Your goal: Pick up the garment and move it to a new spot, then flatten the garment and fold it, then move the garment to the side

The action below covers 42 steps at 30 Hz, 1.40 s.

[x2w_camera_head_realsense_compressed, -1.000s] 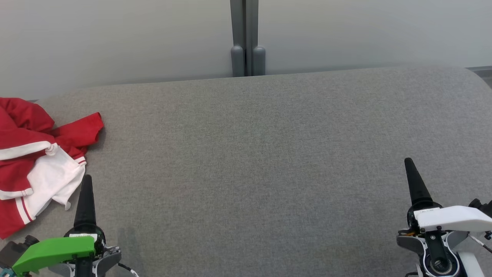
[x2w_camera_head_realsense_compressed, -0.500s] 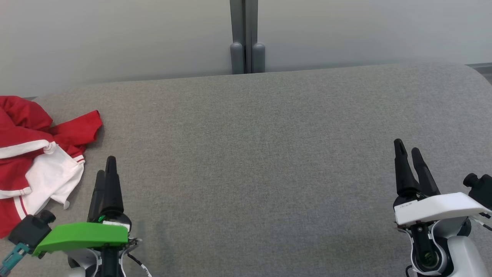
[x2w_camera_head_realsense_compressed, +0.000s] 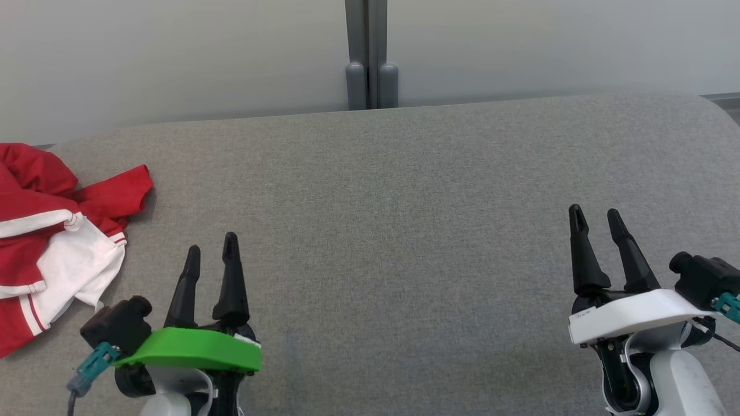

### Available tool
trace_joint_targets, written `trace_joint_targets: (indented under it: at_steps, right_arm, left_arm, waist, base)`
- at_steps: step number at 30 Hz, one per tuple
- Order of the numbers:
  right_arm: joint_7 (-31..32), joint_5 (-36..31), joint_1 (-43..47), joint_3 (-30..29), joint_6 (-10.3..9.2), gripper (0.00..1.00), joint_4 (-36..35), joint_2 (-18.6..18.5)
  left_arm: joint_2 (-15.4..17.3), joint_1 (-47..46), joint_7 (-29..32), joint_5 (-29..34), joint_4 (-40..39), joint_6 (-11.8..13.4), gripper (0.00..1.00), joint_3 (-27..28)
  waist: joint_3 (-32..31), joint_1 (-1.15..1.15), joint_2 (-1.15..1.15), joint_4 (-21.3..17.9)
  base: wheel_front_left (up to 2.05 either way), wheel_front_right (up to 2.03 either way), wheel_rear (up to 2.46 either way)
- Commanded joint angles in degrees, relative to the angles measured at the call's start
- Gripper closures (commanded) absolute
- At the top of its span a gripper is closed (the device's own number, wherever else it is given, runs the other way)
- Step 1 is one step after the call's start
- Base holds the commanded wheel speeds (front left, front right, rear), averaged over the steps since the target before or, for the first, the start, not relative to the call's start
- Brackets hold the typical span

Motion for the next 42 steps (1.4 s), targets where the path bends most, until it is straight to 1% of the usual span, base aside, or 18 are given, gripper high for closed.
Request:
trace_joint_targets:
  at_steps: [1, 5, 13, 16, 25, 28, 31, 34, 39, 42]
  right_arm:
    - [-0.7, -2.7, -0.8, 0.3, 0.02, 0.00, -0.9, -0.3]
    - [-1.3, -6.9, -0.6, 1.0, 0.02, 0.00, -0.5, -0.4]
    - [-2.6, -14.1, -0.4, 1.7, 0.02, 0.00, -0.5, -0.4]
    - [-3.0, -15.8, -0.4, 2.0, 0.02, 0.00, -0.7, -0.4]
    - [-4.3, -21.7, -0.2, 3.0, 0.02, 0.00, -1.4, -0.5]
    - [-4.7, -23.0, -0.2, 3.2, 0.02, 0.00, -1.5, -0.5]
    - [-5.0, -22.5, 0.0, 3.0, 0.02, 0.00, -1.7, -0.5]
    - [-5.4, -19.8, 0.5, 2.3, 0.02, 0.00, -1.4, -0.5]
    - [-6.1, -14.5, 1.0, 1.1, 0.02, 0.00, -0.2, -0.5]
    - [-6.4, -14.2, 1.0, 1.1, 0.02, 0.00, 0.0, -0.5]
  left_arm:
    - [0.4, -1.1, -0.6, 2.9, -0.5, 0.6, 0.00, -0.9]
    - [1.3, -1.1, -1.2, 7.6, 0.4, 1.8, 0.00, -3.5]
    - [3.7, -2.3, -2.5, 14.3, 2.1, 5.7, 0.00, -9.2]
    - [3.8, -2.2, -2.9, 14.7, 2.5, 6.5, 0.00, -10.4]
    - [5.5, -3.3, -4.2, 20.2, 3.0, 9.9, 0.00, -14.3]
    - [5.1, -3.1, -4.6, 20.2, 2.8, 11.0, 0.00, -14.6]
    - [4.6, -2.5, -5.0, 19.5, 2.4, 10.8, 0.00, -13.9]
    - [3.5, -1.6, -5.3, 18.6, 2.1, 9.9, 0.00, -12.6]
    - [1.3, 0.1, -5.9, 16.6, 1.9, 6.8, 0.00, -9.0]
    - [0.8, 0.9, -6.3, 17.2, 2.3, 5.3, 0.00, -7.5]
  waist:
    - [0.0, 0.00, 0.00, 0.0]
    - [0.0, 0.00, 0.00, -0.1]
    - [0.0, 0.00, 0.00, -0.2]
    - [0.1, 0.00, 0.00, -0.2]
    - [0.2, 0.00, 0.00, -0.1]
    - [0.3, 0.00, 0.00, -0.1]
    - [0.3, 0.00, 0.00, -0.1]
    - [0.3, 0.00, 0.00, -0.1]
    - [0.4, 0.00, 0.00, 0.0]
    - [0.3, 0.00, 0.00, -0.1]
  base:
    - [0.00, 0.00, 0.00]
    - [0.00, 0.00, 0.00]
    - [0.00, 0.00, 0.00]
    - [0.00, 0.00, 0.00]
    - [0.00, 0.00, 0.00]
    - [0.00, 0.00, 0.00]
    - [0.00, 0.00, 0.00]
    - [0.00, 0.00, 0.00]
    - [0.00, 0.00, 0.00]
    - [0.00, 0.00, 0.00]
